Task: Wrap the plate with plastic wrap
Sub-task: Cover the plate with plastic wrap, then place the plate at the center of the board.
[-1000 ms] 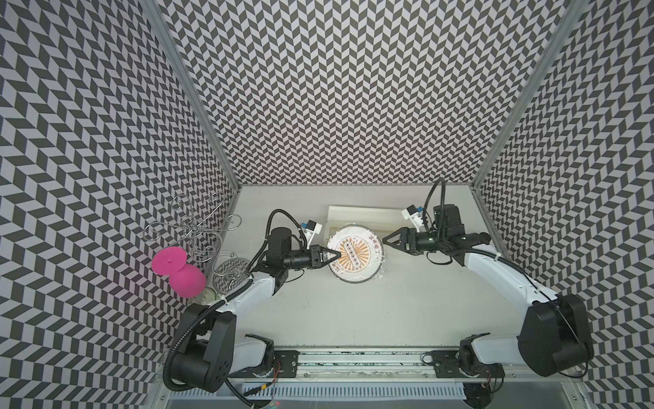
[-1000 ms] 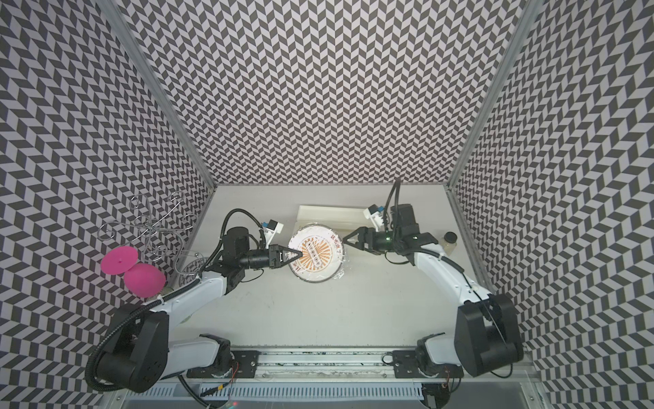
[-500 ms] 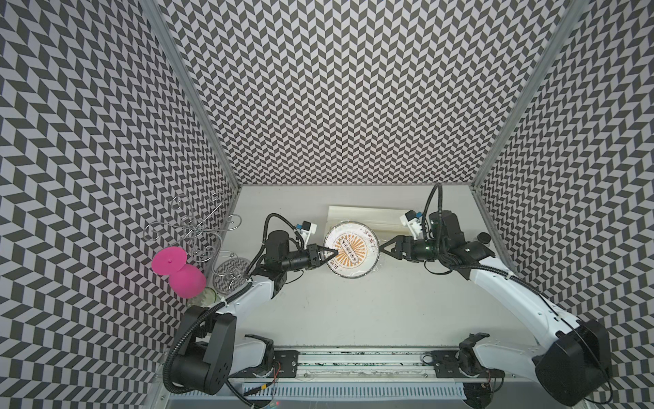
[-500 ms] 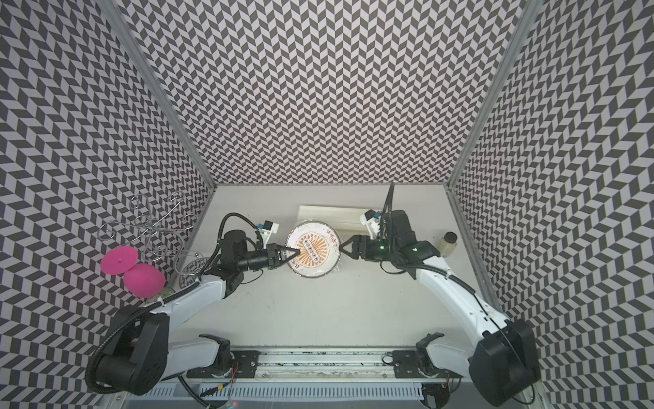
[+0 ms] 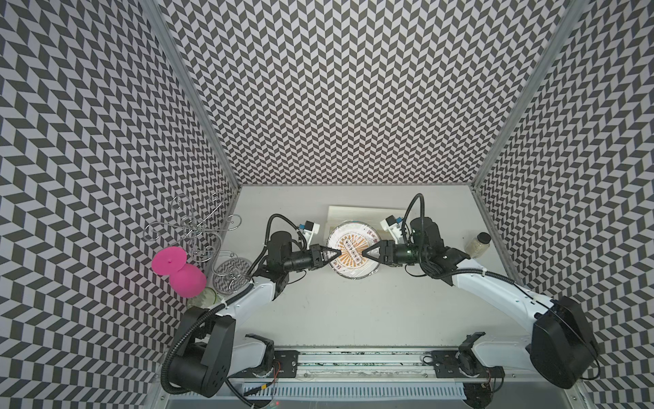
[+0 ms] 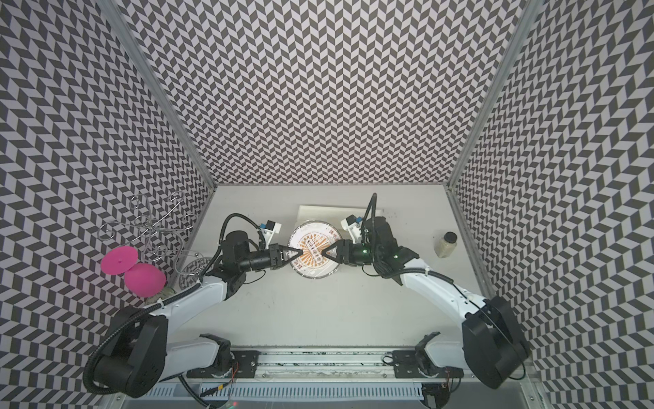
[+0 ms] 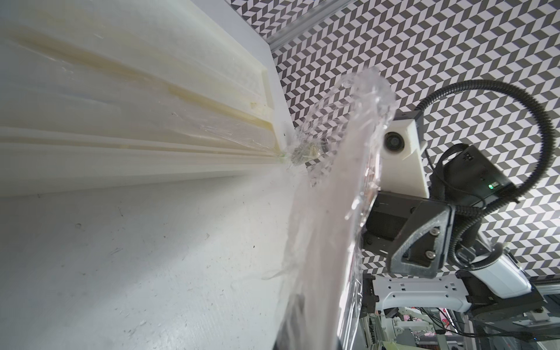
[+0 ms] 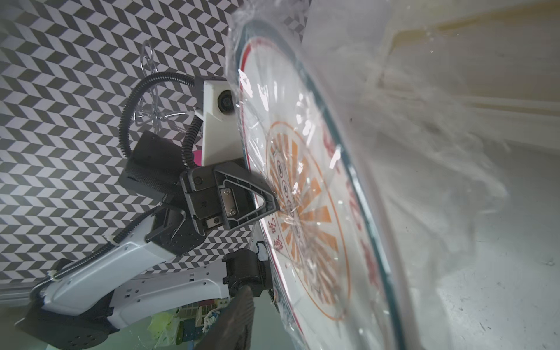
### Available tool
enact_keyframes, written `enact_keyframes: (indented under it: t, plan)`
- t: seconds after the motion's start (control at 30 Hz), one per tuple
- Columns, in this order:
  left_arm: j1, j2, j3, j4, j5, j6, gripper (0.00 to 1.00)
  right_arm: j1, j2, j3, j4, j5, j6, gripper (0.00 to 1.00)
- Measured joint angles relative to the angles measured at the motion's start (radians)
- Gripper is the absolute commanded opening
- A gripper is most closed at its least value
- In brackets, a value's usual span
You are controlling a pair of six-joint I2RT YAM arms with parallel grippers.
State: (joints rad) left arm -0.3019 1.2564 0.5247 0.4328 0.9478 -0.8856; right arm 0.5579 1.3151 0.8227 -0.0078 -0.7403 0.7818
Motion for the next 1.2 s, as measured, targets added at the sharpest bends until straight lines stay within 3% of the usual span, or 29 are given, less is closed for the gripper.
enact_keyframes:
  t: [0.23, 0.4, 0.6, 0.8, 1.2]
  plan:
    - [-0.006, 0.000, -0.007, 0.045, 0.007, -0.029, 0.00, -0.011, 0.000, -0.064, 0.125, -0.025, 0.071, 0.23]
    - [-0.020, -0.015, -0.041, 0.058, -0.005, -0.037, 0.00, -0.035, 0.000, -0.113, 0.158, -0.062, 0.067, 0.12]
    - [-0.059, -0.017, -0.140, 0.072, -0.066, -0.061, 0.00, -0.040, 0.078, -0.196, 0.249, -0.122, 0.046, 0.11]
    - [-0.104, 0.097, -0.212, 0.148, -0.114, -0.104, 0.00, -0.063, 0.188, -0.271, 0.315, -0.180, 0.034, 0.11]
    - [-0.181, 0.315, -0.260, 0.349, -0.233, -0.228, 0.00, -0.090, 0.344, -0.189, 0.115, -0.169, -0.103, 0.15]
